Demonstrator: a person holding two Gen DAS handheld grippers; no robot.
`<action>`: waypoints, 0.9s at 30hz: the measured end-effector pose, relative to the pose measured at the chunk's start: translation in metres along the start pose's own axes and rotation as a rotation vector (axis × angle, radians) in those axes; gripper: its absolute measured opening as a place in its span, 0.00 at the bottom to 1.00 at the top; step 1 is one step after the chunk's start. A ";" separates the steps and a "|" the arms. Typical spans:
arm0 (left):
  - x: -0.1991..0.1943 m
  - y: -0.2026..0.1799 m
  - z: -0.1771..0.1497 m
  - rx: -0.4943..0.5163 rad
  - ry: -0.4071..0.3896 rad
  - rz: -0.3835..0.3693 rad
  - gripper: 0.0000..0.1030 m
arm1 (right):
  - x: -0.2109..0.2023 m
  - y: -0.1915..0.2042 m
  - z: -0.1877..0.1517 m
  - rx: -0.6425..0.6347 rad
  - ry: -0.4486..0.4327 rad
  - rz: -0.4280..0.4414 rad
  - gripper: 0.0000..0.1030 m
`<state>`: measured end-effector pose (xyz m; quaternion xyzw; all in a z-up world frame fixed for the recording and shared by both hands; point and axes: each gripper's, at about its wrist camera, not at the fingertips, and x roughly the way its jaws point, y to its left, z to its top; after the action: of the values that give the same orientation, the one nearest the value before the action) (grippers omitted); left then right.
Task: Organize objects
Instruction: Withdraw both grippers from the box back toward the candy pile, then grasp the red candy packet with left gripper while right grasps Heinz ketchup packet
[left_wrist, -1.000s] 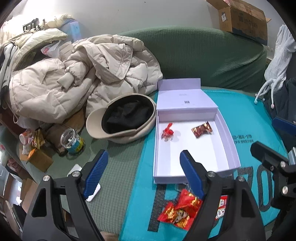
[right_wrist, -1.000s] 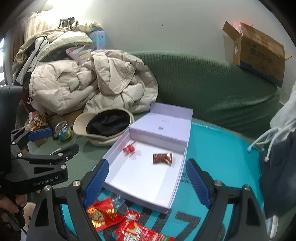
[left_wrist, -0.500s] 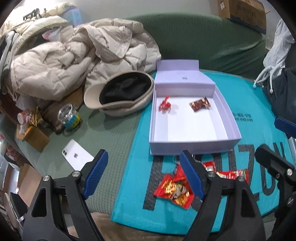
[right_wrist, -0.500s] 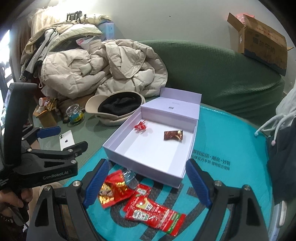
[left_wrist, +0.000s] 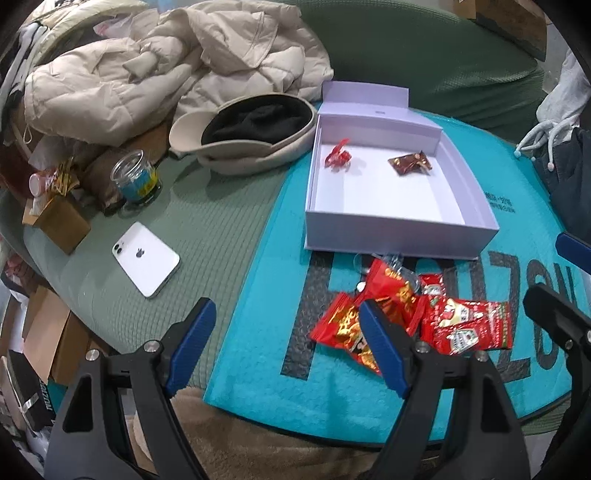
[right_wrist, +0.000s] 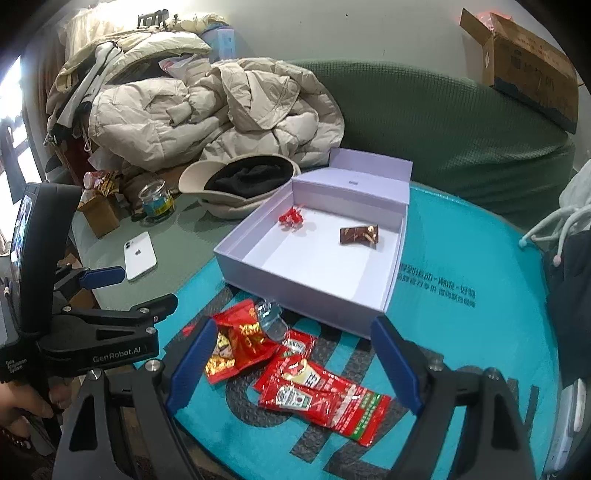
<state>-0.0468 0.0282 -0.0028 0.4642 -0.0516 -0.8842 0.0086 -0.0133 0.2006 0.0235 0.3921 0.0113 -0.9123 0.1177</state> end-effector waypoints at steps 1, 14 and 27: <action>0.002 0.000 -0.003 -0.004 0.003 0.002 0.77 | 0.001 0.000 -0.001 0.000 0.002 -0.002 0.83; 0.011 -0.007 -0.027 -0.014 0.040 -0.063 0.77 | 0.018 0.001 -0.027 0.015 0.069 0.003 0.83; 0.028 -0.017 -0.038 -0.039 0.105 -0.144 0.77 | 0.027 -0.013 -0.050 0.034 0.082 0.003 0.83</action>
<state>-0.0306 0.0402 -0.0490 0.5122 -0.0005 -0.8578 -0.0433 0.0015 0.2132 -0.0310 0.4310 0.0000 -0.8954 0.1118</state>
